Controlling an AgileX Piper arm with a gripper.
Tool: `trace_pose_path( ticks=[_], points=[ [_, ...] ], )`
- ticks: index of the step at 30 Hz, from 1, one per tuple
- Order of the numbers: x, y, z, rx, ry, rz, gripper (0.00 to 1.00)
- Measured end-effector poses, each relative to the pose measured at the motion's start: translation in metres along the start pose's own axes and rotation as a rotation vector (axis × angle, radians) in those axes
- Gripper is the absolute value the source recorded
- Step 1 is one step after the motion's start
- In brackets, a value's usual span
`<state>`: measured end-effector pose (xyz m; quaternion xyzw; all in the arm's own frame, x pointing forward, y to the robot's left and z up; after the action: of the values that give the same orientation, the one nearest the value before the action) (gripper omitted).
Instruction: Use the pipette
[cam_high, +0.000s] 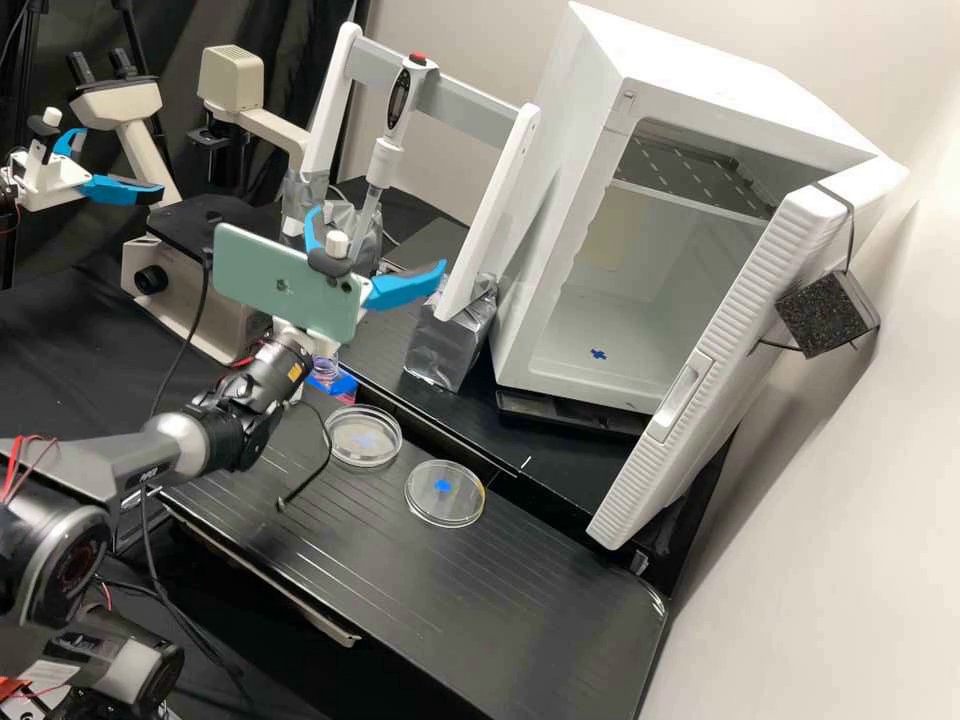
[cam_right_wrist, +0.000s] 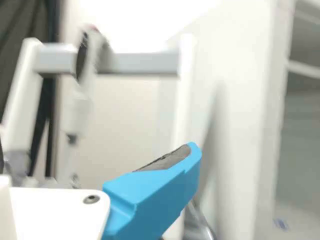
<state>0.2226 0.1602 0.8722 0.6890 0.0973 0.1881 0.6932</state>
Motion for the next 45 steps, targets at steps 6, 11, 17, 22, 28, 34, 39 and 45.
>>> trace_pose_path(
  ticks=[6,11,17,22,28,34,39,45],
  points=[
    [0.032,0.012,-0.033,-0.008,-0.022,-0.018,1.00],
    [0.062,0.011,-0.048,-0.038,-0.060,-0.066,1.00],
    [0.093,0.005,-0.058,-0.082,-0.115,-0.120,1.00],
    [0.112,0.003,-0.062,-0.137,-0.139,-0.144,1.00],
    [0.126,-0.001,-0.070,-0.144,-0.159,-0.159,1.00],
    [0.136,-0.006,-0.076,-0.151,-0.158,-0.180,0.00],
    [0.144,-0.010,-0.075,-0.154,-0.163,-0.188,0.00],
    [0.152,-0.015,-0.073,-0.153,-0.177,-0.197,0.00]
  ],
)
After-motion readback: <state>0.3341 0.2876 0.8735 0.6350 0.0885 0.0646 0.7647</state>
